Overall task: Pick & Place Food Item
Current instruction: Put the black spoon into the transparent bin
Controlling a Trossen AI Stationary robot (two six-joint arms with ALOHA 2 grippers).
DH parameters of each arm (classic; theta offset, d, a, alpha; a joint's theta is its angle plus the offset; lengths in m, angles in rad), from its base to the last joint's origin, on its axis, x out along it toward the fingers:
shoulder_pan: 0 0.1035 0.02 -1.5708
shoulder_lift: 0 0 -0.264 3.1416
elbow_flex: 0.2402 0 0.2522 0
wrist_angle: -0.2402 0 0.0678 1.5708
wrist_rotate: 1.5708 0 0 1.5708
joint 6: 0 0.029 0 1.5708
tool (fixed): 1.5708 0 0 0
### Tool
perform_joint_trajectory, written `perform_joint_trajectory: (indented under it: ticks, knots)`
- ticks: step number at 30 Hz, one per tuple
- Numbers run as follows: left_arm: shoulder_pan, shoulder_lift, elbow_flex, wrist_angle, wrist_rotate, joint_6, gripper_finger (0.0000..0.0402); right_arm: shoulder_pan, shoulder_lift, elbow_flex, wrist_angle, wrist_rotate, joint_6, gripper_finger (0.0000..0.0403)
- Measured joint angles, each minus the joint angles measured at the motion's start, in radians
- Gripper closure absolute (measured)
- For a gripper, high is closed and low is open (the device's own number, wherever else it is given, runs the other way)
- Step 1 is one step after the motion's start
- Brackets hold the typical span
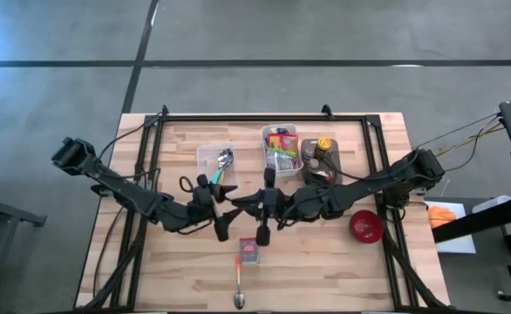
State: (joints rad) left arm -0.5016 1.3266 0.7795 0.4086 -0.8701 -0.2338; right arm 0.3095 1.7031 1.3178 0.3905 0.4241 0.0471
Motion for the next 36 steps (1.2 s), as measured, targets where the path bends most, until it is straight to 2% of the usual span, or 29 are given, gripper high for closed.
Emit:
perform_joint_trajectory:
  ticks: [4,9,14,19,23,29,33,36]
  knots:
    - [0.0,-0.001,0.0,0.032,0.071,0.044,0.0088,0.0,0.006,-0.003,0.031,-0.044,0.0,0.0395]
    - [0.002,-0.002,0.0,0.044,0.191,0.069,0.012,0.001,0.008,-0.005,0.035,-0.054,-0.003,0.0395]
    - [-0.003,-0.003,0.0,0.031,0.229,0.085,0.0151,-0.001,0.008,-0.006,0.03,-0.058,-0.011,0.0395]
    - [-0.001,-0.003,0.0,0.014,0.226,0.08,0.0157,0.003,0.008,-0.006,0.029,-0.066,-0.007,0.0395]
    - [-0.001,-0.003,0.0,0.013,0.215,0.063,0.0141,0.003,0.007,-0.006,0.029,-0.065,0.0,0.0395]
    - [-0.001,-0.003,0.0,0.023,0.213,0.05,0.0079,0.008,0.007,-0.006,0.039,-0.067,0.001,0.0395]
    - [0.001,-0.003,0.0,0.084,0.208,0.064,0.0043,0.008,0.011,-0.006,0.071,-0.079,0.002,0.0395]
    - [0.001,-0.002,0.0,0.132,0.213,0.092,0.0033,0.009,0.014,-0.006,0.081,-0.093,0.005,0.0395]
